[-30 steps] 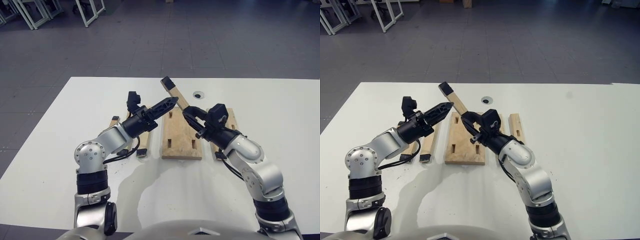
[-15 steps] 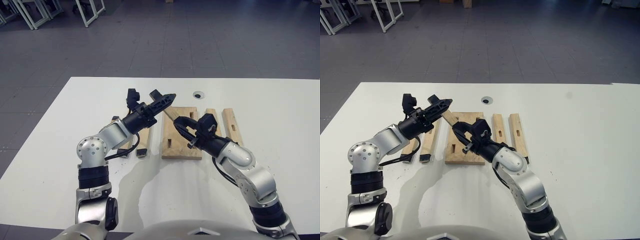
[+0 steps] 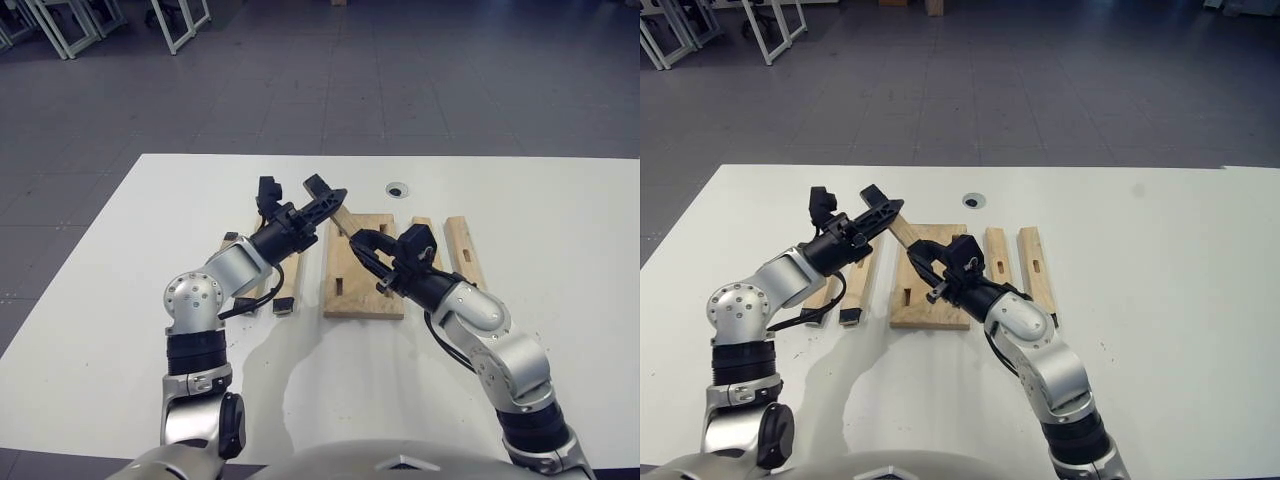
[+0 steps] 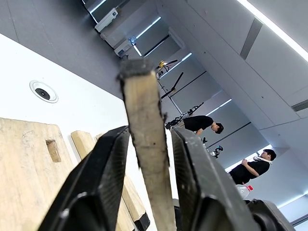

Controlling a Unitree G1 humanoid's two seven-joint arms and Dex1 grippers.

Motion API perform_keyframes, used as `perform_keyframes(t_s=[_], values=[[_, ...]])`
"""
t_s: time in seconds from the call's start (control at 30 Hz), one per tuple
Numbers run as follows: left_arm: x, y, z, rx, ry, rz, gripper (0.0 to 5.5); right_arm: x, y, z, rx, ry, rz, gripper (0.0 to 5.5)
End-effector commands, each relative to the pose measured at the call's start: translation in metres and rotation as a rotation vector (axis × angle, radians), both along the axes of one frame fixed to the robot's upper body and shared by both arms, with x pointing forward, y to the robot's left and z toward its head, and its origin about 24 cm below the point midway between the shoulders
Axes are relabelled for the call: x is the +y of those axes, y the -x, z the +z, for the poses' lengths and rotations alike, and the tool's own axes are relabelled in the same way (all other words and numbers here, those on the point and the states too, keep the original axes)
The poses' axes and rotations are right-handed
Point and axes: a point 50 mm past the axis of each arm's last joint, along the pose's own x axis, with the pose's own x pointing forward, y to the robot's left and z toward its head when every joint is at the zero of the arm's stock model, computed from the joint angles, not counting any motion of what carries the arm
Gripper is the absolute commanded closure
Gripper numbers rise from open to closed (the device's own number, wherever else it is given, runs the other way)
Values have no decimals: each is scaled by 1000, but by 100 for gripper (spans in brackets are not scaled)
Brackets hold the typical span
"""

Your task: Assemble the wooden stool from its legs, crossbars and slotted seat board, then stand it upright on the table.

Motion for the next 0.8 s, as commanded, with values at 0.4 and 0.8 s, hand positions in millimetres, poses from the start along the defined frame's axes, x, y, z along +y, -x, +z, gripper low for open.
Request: perform_keyframes(t_s=[0.4, 0.8], values=[[-1, -9, 0, 36, -66, 113, 506, 0, -1, -1, -41, 60, 11, 421], [47, -9, 25, -125, -361, 474, 508, -25, -16, -5, -48, 131, -178, 161]])
